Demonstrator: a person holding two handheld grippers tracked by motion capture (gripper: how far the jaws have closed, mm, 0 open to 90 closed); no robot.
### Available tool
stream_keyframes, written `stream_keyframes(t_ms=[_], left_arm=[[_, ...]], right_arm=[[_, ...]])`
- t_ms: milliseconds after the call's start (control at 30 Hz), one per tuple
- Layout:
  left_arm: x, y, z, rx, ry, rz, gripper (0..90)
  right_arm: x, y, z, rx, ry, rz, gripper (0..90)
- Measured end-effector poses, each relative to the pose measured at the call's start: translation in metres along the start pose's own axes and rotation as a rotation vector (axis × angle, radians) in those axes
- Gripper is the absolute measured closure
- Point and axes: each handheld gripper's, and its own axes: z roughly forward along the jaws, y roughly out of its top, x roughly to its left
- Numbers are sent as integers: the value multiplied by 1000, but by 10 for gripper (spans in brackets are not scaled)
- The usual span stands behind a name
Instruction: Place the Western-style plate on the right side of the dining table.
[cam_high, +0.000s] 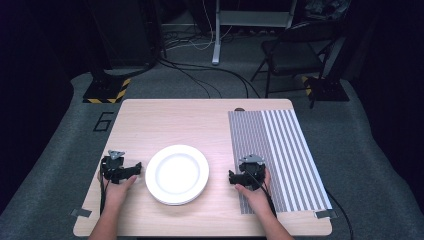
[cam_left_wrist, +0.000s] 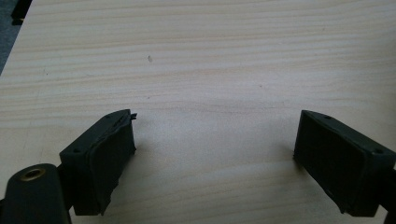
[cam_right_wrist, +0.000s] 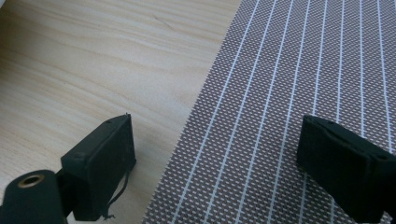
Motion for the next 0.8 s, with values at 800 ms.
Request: stream_keyframes(t_ms=[800], left_arm=[[-3,-2,-2,-11,4,-2,159]], right_arm=[[0,0,0,0,3,1,104]])
